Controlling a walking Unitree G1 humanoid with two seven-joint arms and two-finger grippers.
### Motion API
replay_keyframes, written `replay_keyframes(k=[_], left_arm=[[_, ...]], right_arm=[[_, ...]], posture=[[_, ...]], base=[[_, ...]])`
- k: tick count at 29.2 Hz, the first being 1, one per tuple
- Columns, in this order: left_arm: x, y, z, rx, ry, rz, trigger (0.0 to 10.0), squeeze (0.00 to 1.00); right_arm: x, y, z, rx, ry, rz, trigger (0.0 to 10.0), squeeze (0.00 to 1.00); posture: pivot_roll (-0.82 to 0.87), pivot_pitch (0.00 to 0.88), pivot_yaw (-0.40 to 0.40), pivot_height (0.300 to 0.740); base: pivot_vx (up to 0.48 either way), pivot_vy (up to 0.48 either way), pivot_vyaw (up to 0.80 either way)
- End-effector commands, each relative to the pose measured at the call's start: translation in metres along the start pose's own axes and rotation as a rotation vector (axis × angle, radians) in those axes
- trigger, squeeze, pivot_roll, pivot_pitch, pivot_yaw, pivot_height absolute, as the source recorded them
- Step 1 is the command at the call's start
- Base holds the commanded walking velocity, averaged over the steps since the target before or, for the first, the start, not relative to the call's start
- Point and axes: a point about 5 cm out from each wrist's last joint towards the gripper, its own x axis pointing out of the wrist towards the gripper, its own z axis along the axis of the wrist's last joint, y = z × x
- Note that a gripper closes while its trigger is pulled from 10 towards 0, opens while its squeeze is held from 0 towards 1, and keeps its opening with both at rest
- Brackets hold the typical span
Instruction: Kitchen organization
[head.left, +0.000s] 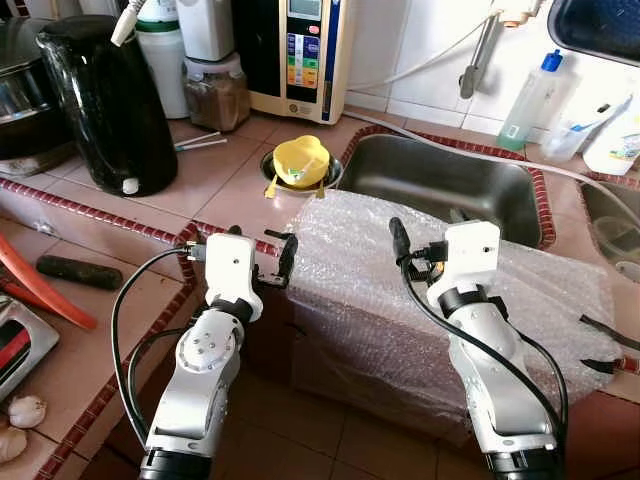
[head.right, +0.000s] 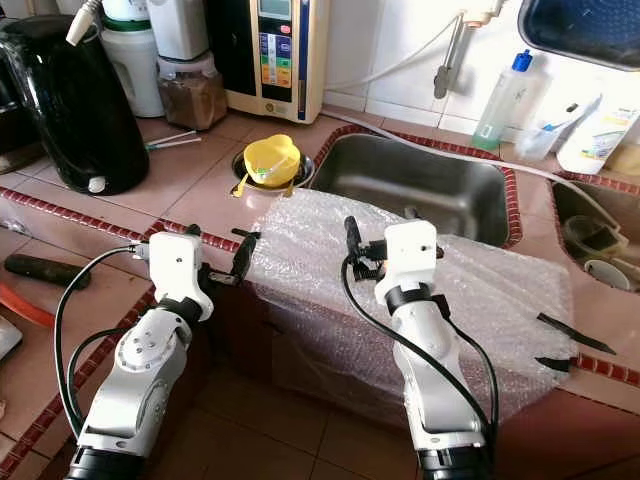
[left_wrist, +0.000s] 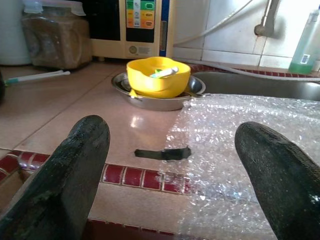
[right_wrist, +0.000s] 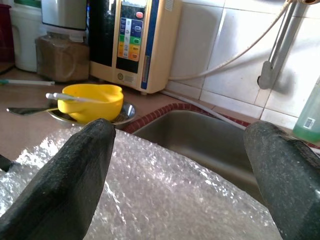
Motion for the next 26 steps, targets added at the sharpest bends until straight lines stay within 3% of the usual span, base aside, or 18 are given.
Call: replay_keyframes(k=[1, 8, 18, 26], left_arm=[[0.003, 0.001, 0.004, 0.009, -0.015, -0.010, 10.0, 0.00], [0.011, -0.007, 0.011, 0.015, -0.043, -0.062, 10.0, 0.00], [0.009, 0.006, 0.016, 0.036, -0.051, -0.027, 10.0, 0.00], [0.010, 0.004, 0.015, 0.058, -0.047, -0.053, 10.0, 0.00]], right_arm=[[0.000, 0.000, -0.002, 0.000, 0.015, -0.007, 10.0, 0.00], [-0.004, -0.005, -0.005, 0.003, 0.022, -0.037, 10.0, 0.00], [0.003, 0.009, -0.010, 0.037, 0.031, -0.012, 10.0, 0.00], [0.003, 0.005, -0.013, 0.030, 0.030, -0.026, 10.0, 0.00]], posture=[[0.01, 0.000, -0.046, 0.740], [0.02, 0.000, -0.038, 0.740], [0.07, 0.000, -0.029, 0.740], [0.07, 0.000, -0.014, 0.740]], base=[[0.000, 0.000, 0.00], [0.000, 0.000, 0.00], [0.000, 0.000, -0.19], [0.000, 0.000, 0.00]])
